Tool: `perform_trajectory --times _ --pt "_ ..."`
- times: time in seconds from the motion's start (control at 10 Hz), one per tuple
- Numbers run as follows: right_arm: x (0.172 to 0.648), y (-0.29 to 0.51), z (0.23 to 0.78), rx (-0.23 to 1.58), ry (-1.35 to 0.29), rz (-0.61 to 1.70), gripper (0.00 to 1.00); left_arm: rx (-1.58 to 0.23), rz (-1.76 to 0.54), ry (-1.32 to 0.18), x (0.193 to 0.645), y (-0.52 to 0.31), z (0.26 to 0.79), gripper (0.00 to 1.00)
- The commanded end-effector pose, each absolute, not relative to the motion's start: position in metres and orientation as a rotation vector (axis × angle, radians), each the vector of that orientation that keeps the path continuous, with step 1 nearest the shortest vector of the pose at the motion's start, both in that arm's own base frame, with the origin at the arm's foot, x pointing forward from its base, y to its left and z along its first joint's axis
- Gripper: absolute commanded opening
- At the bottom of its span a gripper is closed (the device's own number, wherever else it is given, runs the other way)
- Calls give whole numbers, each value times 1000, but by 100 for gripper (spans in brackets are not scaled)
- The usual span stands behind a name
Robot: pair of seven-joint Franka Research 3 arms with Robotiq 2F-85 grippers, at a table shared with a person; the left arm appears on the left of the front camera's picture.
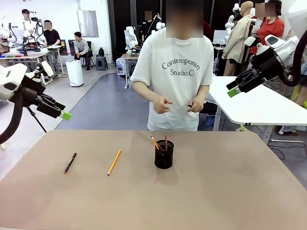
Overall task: Place the pens into the pen holder.
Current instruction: Pick up a writing instrument from the table and place it into the Pen holder.
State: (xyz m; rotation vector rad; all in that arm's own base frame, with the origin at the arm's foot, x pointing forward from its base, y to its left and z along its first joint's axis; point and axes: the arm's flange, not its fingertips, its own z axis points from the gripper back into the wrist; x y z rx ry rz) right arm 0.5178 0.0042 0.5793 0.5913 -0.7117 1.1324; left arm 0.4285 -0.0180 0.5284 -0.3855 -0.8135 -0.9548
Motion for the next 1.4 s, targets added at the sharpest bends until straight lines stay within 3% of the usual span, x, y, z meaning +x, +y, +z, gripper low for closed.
perform_trajectory --times 0.0,0.3,0.8,1.3 --pt "517 6 580 591 -711 1135 100 -295 -871 -757 431 -24 530 100" --pt "517 6 580 591 -711 1135 100 -107 -640 -640 440 -29 539 100" --pt "517 6 580 591 -711 1135 100 62 -354 -584 460 -28 521 100" --pt "517 6 580 591 -711 1135 100 40 -358 -565 462 -20 508 100"
